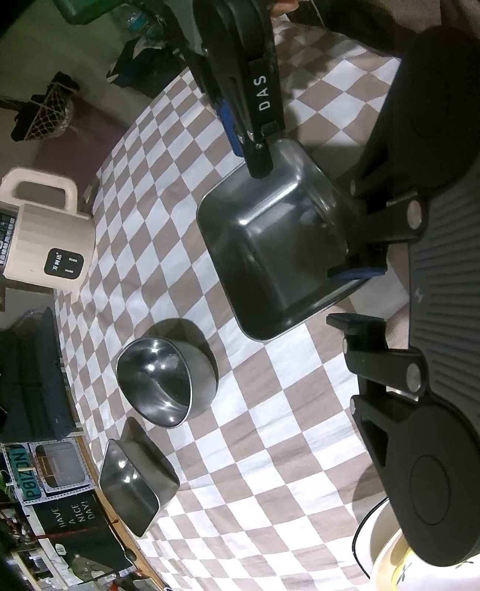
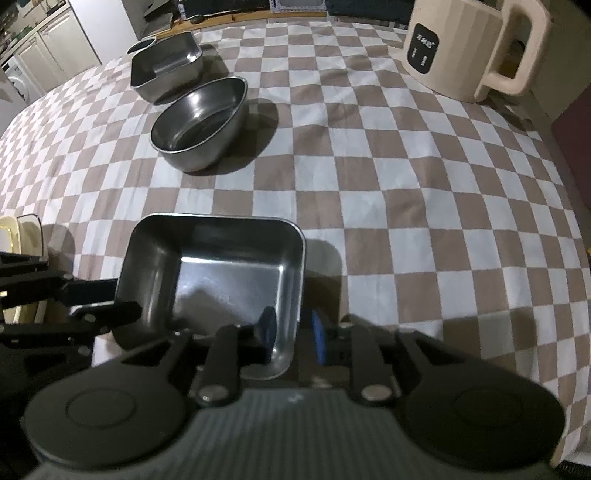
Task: Organize plates and bowls
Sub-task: 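Lower the steel tray onto the table beside the oval steel bowl, then open both tools and release the steel tray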
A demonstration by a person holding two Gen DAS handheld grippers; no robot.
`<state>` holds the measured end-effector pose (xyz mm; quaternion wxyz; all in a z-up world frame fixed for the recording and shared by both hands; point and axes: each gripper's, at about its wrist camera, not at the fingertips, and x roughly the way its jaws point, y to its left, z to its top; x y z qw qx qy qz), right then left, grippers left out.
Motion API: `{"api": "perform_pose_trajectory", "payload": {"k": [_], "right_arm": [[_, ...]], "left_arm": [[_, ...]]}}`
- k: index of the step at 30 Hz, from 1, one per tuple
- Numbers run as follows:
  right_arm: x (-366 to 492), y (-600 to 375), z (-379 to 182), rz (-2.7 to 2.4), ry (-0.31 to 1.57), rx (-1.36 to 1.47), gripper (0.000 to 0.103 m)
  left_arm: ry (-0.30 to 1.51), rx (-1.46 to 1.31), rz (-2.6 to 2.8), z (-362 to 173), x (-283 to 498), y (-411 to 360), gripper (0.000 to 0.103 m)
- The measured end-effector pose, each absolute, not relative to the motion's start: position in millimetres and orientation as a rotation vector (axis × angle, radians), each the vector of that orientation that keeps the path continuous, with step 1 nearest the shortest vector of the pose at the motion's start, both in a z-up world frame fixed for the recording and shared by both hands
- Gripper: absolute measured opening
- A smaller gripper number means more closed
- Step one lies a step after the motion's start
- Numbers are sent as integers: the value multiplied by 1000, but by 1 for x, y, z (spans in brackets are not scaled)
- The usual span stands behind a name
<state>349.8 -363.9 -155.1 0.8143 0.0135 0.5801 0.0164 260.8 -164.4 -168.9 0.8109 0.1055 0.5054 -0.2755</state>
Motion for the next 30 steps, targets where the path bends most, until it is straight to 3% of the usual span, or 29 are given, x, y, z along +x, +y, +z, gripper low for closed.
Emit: {"api": "perform_pose_trajectory", "payload": {"k": [5, 12, 21, 26, 30], "right_arm": [[344, -368, -145, 37, 1210, 56, 48], [338, -373, -121, 40, 1124, 124, 81], [333, -365, -91, -2, 978, 143, 98], [339, -362, -86, -49, 910, 176, 102], [353, -353, -86, -63, 852, 229, 103]], "left_arm": [[1065, 188, -583, -157, 261, -159, 31], [1013, 88, -544, -131, 266, -141, 43], [958, -22, -472, -106, 276, -106, 63], [887, -30, -412, -93, 282, -82, 87], [822, -55, -352, -87, 292, -57, 100]]}}
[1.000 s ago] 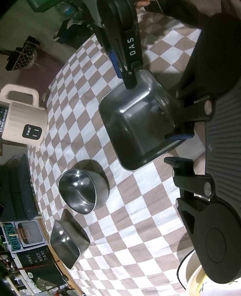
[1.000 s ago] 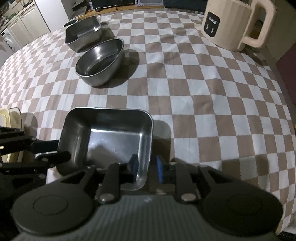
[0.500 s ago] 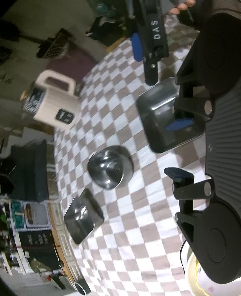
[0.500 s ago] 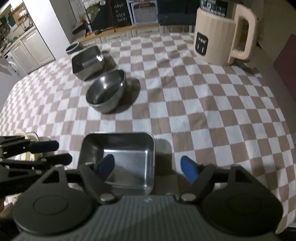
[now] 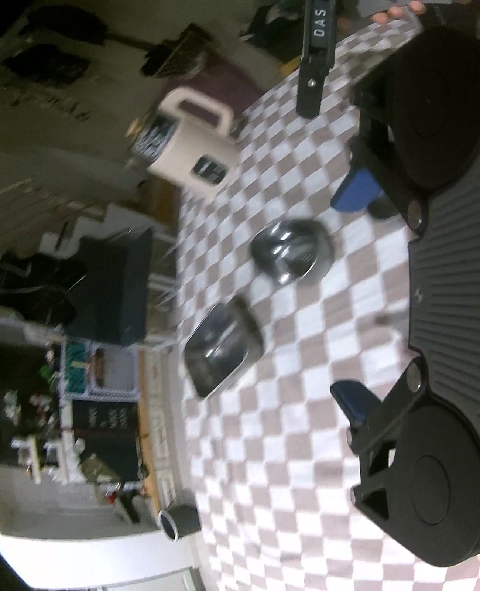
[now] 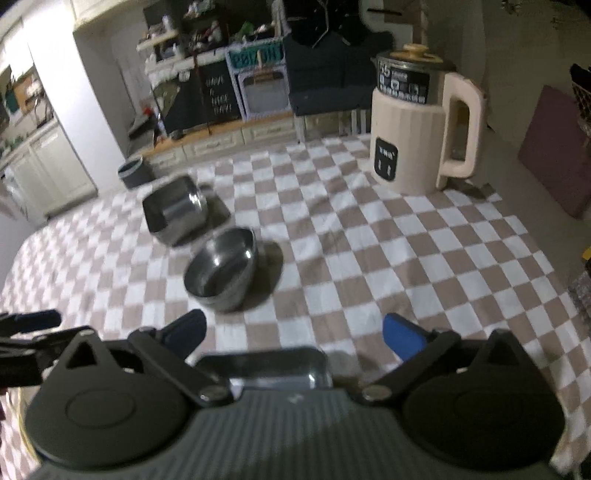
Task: Organize plates and bowls
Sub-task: 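Open both tools and release the steel tray, then move both tools to the rim of the second square steel tray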
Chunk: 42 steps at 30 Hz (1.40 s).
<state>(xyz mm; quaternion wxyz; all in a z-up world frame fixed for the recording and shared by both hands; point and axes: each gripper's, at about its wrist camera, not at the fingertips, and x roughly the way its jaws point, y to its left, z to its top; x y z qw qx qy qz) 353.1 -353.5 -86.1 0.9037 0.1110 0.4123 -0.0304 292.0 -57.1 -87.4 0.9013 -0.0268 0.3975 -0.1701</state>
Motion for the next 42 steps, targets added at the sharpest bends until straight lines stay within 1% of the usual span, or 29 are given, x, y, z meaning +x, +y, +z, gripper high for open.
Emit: {"api": "perform_pose_trajectory", "payload": {"k": [1, 2, 12, 19, 20, 22, 24, 28, 31, 33, 34, 35, 36, 37, 38, 39, 40, 41, 42], "right_arm": [[356, -352, -88, -63, 835, 254, 103], [360, -349, -90, -68, 816, 279, 103], [419, -312, -114, -92, 705, 550, 103], [476, -278, -140, -63, 760, 649, 103], [484, -273, -142, -54, 764, 649, 101], [498, -264, -146, -36, 753, 658, 93], [510, -260, -153, -33, 771, 695, 80], [533, -256, -173, -84, 855, 777, 68], [542, -256, -179, -116, 846, 741, 62], [546, -254, -182, -104, 841, 718, 55], [548, -255, -183, -98, 846, 704, 53], [549, -254, -184, -93, 851, 687, 46], [550, -254, -184, -89, 853, 659, 37], [553, -252, -183, -85, 852, 633, 32], [554, -251, -183, -84, 845, 603, 21], [556, -250, -182, -82, 840, 573, 14], [553, -252, -179, -81, 829, 554, 13], [553, -254, -179, -77, 824, 543, 11], [553, -257, -179, -72, 819, 539, 10]], "left_arm": [[800, -59, -335, -87, 296, -51, 103], [778, -57, -317, -86, 300, -46, 103], [685, -14, -162, -88, 365, -3, 103], [677, 33, -95, -83, 431, 14, 103], [670, 41, -85, -83, 439, 13, 103], [662, 46, -70, -84, 454, 11, 103], [657, 36, -67, -87, 467, 9, 103], [649, 25, -97, -97, 487, -1, 103], [650, 49, -123, -108, 499, -12, 103], [654, 67, -144, -115, 506, -20, 103], [658, 76, -156, -118, 510, -24, 101], [663, 82, -165, -121, 512, -27, 98], [672, 84, -172, -124, 514, -30, 96], [687, 82, -179, -127, 517, -32, 91], [701, 75, -184, -130, 520, -34, 88], [711, 67, -189, -132, 521, -34, 87], [719, 61, -190, -134, 522, -34, 83], [726, 56, -188, -136, 522, -33, 76], [733, 48, -186, -137, 523, -32, 73]]}}
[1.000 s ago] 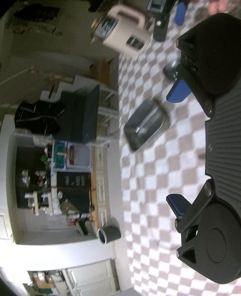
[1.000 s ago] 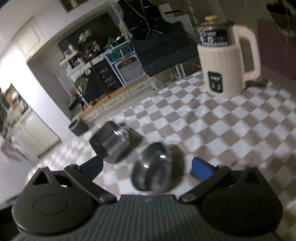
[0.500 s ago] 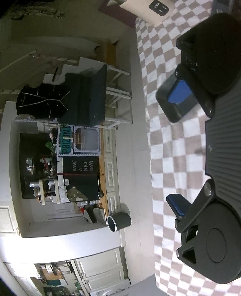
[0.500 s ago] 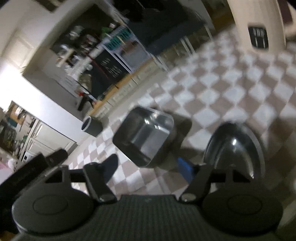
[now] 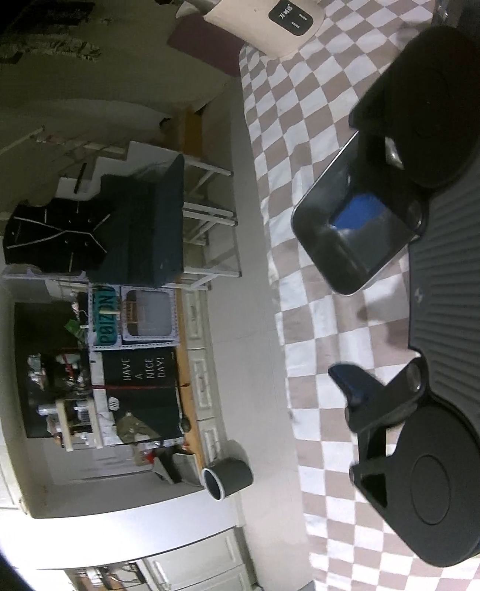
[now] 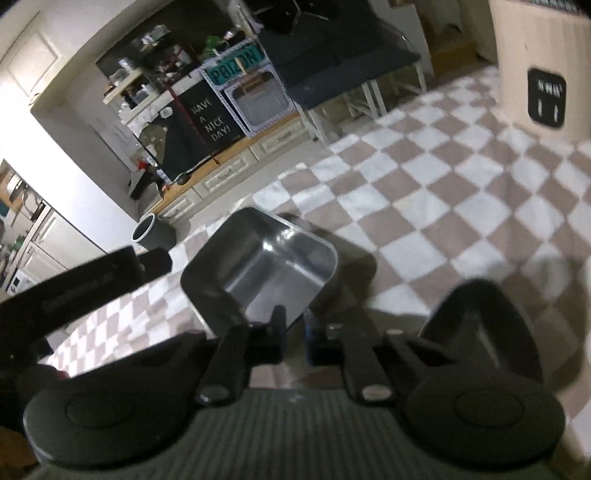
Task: Organize plates and bowls
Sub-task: 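Move both tools to the rim of the second square steel tray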
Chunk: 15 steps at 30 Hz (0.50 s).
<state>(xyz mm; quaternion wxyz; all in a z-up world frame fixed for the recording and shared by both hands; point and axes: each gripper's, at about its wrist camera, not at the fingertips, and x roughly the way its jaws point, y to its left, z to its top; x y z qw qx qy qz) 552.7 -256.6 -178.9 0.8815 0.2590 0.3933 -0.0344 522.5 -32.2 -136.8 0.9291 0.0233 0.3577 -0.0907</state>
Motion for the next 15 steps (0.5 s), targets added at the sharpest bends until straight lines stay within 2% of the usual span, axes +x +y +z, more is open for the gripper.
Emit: {"api": "perform_pose_trajectory", "payload": {"k": [2, 3, 5, 10, 15], "right_arm": [[551, -261, -179, -67, 805, 535, 6], [551, -262, -177, -68, 797, 523, 0], [552, -262, -175, -45, 789, 496, 0], [555, -264, -174, 3, 777, 498, 0], [557, -264, -181, 0, 822, 669, 2]], "left_arm": [[747, 19, -185, -139, 523, -28, 63], [752, 9, -186, -139, 522, -26, 62], [756, 3, -188, -139, 522, -23, 59], [746, -3, -190, -135, 521, -20, 58], [748, -19, -184, -136, 522, -18, 58]]}}
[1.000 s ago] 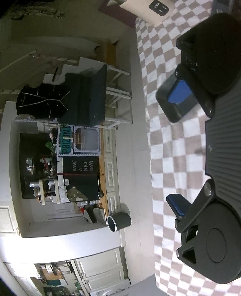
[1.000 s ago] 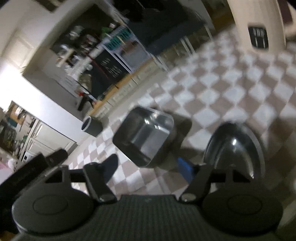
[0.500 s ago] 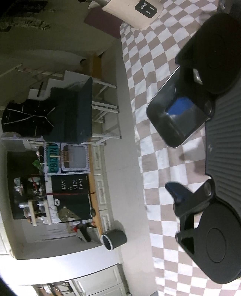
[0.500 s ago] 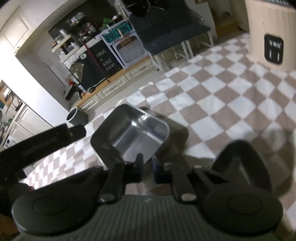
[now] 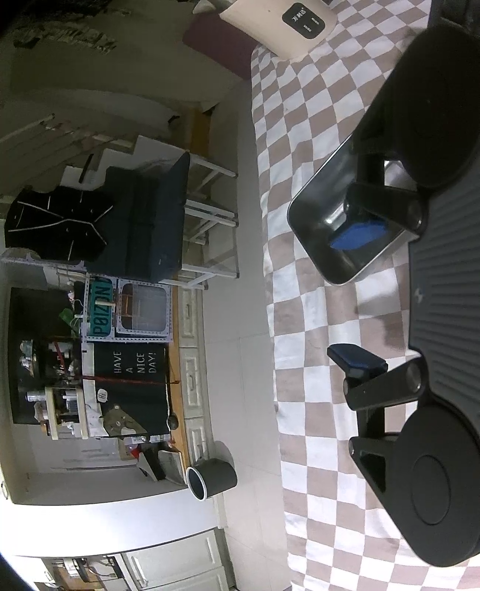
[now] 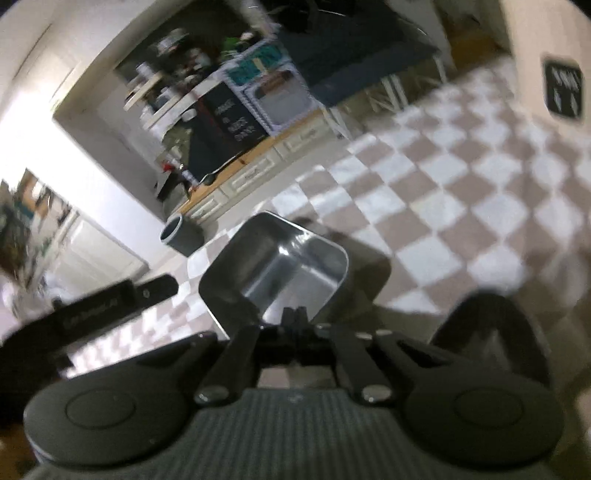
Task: Organize plates and bowls
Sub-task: 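Move both tools to the rim of the second square steel tray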
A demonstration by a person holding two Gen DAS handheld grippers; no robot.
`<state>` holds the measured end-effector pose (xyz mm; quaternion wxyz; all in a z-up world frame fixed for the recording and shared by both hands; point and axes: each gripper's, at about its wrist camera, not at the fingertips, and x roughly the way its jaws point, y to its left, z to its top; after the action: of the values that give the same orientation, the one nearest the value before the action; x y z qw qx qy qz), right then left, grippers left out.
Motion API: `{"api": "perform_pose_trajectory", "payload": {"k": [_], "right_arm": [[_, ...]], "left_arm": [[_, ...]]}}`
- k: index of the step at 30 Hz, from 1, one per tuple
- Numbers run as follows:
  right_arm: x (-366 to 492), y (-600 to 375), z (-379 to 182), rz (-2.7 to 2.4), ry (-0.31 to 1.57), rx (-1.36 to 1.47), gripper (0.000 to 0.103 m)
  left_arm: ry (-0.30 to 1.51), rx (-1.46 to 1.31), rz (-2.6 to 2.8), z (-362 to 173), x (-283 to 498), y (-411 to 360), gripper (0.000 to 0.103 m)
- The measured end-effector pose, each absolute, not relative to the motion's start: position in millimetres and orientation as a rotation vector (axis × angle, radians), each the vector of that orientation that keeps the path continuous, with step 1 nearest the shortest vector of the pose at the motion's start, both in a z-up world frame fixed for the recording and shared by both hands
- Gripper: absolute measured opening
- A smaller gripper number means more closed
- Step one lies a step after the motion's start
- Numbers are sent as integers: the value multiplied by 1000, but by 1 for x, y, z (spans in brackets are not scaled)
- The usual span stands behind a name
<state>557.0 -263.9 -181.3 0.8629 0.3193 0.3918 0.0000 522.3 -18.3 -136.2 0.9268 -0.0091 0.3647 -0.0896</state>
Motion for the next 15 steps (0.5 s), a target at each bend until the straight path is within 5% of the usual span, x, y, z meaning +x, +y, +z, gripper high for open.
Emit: {"api": "perform_pose_trajectory", "payload": {"k": [2, 6, 15], "right_arm": [[556, -260, -178, -19, 817, 663, 9], [551, -253, -172, -133, 823, 629, 41], [559, -248, -190, -103, 880, 664, 36]], "left_arm": [[749, -22, -185, -138, 523, -18, 58], [746, -25, -188, -141, 524, -20, 59], [750, -18, -204, -149, 529, -25, 66]]}}
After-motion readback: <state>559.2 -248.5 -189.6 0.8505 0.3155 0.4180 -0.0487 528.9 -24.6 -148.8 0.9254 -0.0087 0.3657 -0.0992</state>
